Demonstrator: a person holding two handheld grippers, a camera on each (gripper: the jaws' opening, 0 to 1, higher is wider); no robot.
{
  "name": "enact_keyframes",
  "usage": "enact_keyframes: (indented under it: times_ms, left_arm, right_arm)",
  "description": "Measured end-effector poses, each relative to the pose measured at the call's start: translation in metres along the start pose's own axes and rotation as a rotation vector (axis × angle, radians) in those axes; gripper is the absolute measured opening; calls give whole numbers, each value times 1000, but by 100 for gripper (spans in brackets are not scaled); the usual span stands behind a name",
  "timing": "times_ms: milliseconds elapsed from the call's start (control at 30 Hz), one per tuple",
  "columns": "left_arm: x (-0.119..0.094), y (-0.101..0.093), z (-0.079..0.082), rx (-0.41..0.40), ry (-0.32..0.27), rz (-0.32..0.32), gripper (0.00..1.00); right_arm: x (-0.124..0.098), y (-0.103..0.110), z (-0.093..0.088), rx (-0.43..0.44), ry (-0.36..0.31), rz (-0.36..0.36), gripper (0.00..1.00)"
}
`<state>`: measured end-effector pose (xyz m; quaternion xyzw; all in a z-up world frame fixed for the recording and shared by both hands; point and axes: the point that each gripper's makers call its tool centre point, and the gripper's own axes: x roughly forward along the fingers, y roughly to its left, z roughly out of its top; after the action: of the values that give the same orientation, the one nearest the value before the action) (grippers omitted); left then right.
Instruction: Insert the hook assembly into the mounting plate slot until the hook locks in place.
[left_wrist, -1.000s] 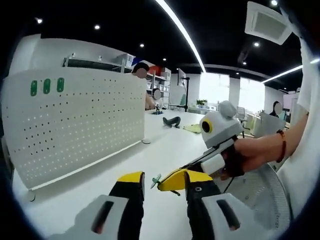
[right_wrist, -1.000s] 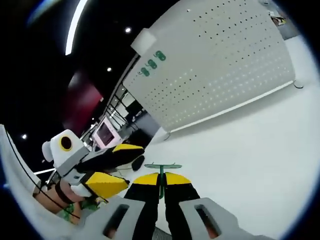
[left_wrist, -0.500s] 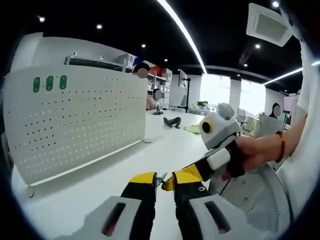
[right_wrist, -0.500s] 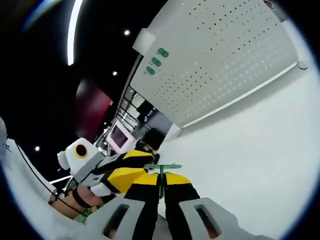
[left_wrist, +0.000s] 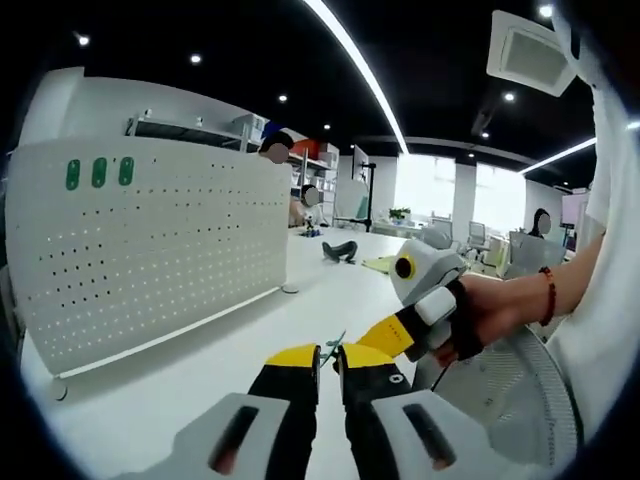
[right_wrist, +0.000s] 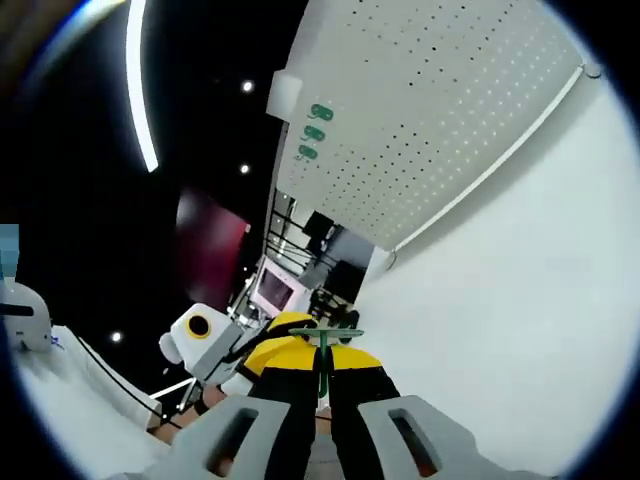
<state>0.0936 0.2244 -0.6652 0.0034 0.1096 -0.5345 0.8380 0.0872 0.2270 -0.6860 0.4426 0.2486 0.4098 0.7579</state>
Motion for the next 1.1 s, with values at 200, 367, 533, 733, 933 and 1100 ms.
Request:
enact_keyframes:
  times_ms: [200, 367, 533, 733, 933, 1100]
  left_arm:
    - [2, -4, 4, 3, -12, -29, 6]
    - [2, -7, 10, -3, -36, -45, 4]
    - [0, -6, 12, 48, -27, -34, 4]
    - [-3, -2, 11, 41, -21, -11, 2]
    - [-5, 5, 7, 11, -5, 24, 2]
    - [-5, 11, 1, -12, 13, 53, 2]
  right_arm:
    - [-4, 2, 1, 66, -9, 44, 2]
    - [-7, 8, 4, 70, -26, 90, 2]
    - [-7, 11, 6, 60, -33, 94, 3]
    - [-5, 14, 14, 49, -60, 104, 8]
    - [-4, 11, 19, -70, -70, 54, 15]
    - [0, 15, 6, -308, 12, 21, 18]
